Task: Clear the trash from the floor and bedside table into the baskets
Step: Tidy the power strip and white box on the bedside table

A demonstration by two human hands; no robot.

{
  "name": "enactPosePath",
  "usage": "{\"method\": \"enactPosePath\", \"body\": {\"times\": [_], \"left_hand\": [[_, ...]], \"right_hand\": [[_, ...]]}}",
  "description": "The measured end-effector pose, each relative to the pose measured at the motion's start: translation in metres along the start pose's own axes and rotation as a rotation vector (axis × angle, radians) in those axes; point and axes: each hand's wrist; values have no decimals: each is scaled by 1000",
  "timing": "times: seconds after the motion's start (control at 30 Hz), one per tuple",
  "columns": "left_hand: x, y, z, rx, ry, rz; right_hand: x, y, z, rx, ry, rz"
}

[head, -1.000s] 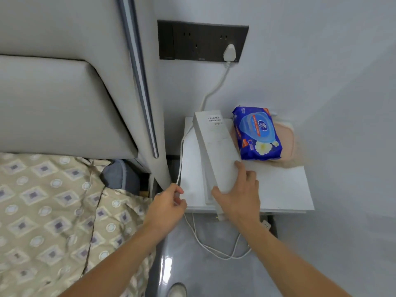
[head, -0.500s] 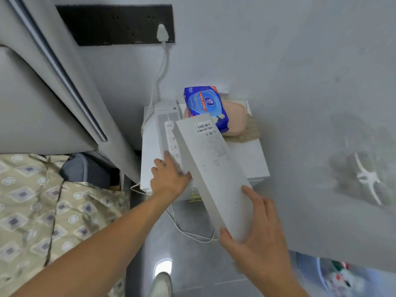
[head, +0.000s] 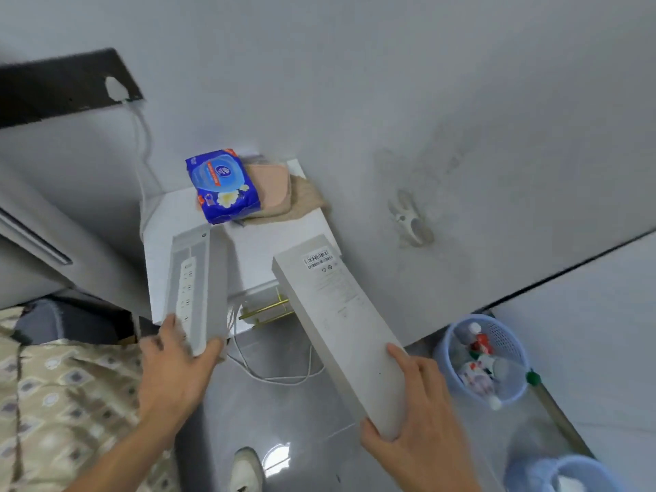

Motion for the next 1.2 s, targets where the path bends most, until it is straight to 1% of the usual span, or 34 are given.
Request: {"method": "enactPosePath", "body": {"times": [0.1,0.17,0.23,0.27,0.3,0.37,0.4,0.5,0.57,0.7,0.77,0.8,0.93,1.07,1.2], "left_hand": [[-17,-84,-23,-8,13,-31],[-16,-135,-37,26,59,-38],[5,-174,-52,109,141,-100],[17,-192,-55,164,152,-140],[32,-209,-51,214,139,-146],[61,-245,-23,360,126,-234],[75,-265,-5,412,146,-314],[114,-327,58,524,230,-533],[156,-355,86,601,309,-649],[251,-395,121,746,464,-772],[298,-415,136,815,528,-798],[321,-425,142,823,548,-823],[401,-458,155,779,539,-876],[466,-476,157,790,620,-834],[515,-492,161,828,795,-735]], "right_hand": [[-11,-47,22,102,-26,-29],[-23,-79,43,140,-16,-42],[-38,-111,68,193,-14,-66],[-48,-127,83,227,-1,-66],[-60,-142,99,256,11,-44],[-85,-171,136,322,12,11],[-95,-185,156,360,14,33],[-120,-228,218,502,42,127],[-129,-256,260,625,55,190],[-129,-308,336,840,115,265],[-125,-326,370,940,173,277],[-123,-332,386,986,209,281],[-115,-337,448,1136,354,303],[-105,-312,511,1179,426,285],[-92,-280,560,1208,447,174]]}}
Point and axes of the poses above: each hand's wrist, its own y-axis towards the middle knuckle, its own x-axis out of the palm, z = x × y, and after that the axes turned 5 degrees about y, right-handed
